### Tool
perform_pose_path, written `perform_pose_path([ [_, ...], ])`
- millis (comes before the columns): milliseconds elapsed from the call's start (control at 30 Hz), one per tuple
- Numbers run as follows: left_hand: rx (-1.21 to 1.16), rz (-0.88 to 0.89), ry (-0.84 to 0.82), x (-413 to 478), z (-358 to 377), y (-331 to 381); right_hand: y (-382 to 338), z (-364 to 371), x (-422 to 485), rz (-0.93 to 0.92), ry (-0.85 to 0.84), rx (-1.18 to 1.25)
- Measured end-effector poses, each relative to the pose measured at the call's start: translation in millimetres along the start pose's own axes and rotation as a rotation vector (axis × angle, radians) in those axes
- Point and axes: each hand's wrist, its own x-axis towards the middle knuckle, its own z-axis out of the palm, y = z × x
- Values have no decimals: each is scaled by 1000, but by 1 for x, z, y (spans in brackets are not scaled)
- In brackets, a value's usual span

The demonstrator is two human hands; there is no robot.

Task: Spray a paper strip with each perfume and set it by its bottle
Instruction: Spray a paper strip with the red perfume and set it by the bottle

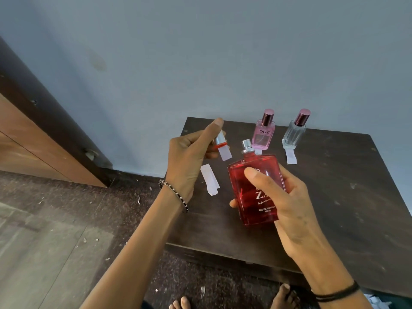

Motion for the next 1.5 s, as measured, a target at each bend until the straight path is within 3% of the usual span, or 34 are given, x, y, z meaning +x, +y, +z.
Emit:
perform_pose_path([
  [167, -31, -51, -105, -1, -4, 2, 4, -5, 6, 163, -86, 286],
  [333, -59, -96, -140, -2, -6, 6, 7, -5, 5, 282, -344, 673],
  [500, -70, -103, -132, -3, -7, 6, 9, -7, 9, 330, -478, 801],
  [700, -62, -102, -165, -1, -7, 6, 12, -9, 10, 300, -434, 778],
  [800, -71, -107, -191, -2, -6, 5, 10, -10, 9, 169, -341, 569],
  [1033, -59, -133, -243, -2, -8, 2, 9, -4, 9, -136, -21, -280],
  [1200, -7, -173, -256, -2, -7, -1, 21, -8, 11, -362, 80, -814],
  [1500, 22, -232, -314, -4, -5, -2, 23, -8, 7, -499, 181, -1134],
])
